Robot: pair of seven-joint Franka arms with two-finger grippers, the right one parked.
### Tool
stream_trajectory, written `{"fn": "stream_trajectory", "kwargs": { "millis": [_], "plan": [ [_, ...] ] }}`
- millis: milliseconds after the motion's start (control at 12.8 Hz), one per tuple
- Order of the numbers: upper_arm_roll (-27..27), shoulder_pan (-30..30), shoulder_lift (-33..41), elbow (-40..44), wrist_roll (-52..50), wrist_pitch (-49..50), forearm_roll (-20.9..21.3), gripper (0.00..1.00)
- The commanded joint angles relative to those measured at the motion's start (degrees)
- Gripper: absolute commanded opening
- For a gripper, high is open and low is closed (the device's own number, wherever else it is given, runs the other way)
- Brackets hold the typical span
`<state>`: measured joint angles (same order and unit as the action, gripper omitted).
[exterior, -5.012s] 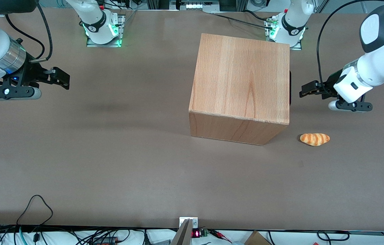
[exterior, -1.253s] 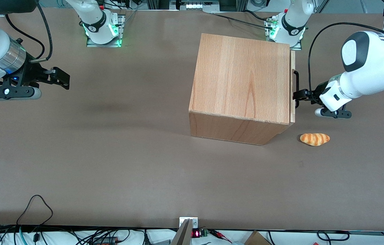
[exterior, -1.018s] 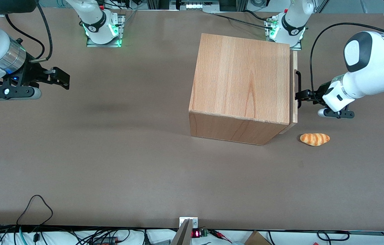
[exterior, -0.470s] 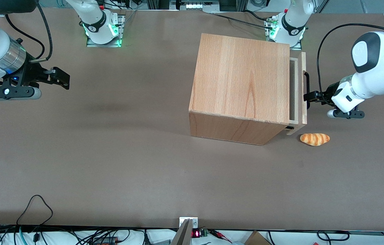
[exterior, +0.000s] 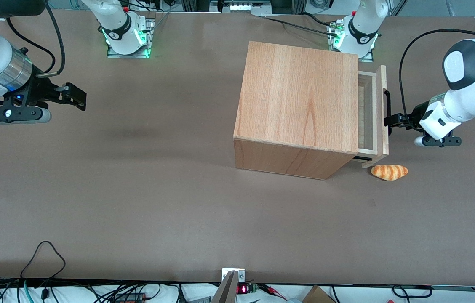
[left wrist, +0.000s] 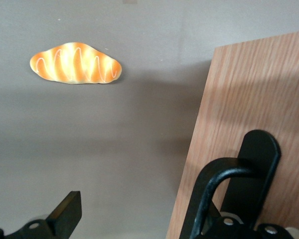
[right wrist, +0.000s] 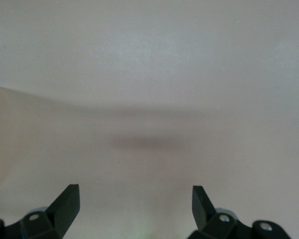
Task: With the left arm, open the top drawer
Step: 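Pull the drawer handle outward from the box with the left gripper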
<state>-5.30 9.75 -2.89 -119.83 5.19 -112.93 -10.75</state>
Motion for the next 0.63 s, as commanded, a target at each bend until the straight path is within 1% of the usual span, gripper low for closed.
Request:
{"fn": "stream_trajectory", "kwargs": {
  "millis": [0,157,313,548],
  "plan": [
    [-0.23,1.76,-0.28,0.3,0.87,-0.45,2.66,1.0],
    [-0.14,2.55,-0.28,0.3,0.87,-0.45,2.66,1.0],
    [-0.15,3.43,-0.54,0.39,0.96,-0.53,4.15,1.0],
    [-0.14,5.19,-1.15,0.56,2.27,-0.8,4.24,1.0]
  ]
}}
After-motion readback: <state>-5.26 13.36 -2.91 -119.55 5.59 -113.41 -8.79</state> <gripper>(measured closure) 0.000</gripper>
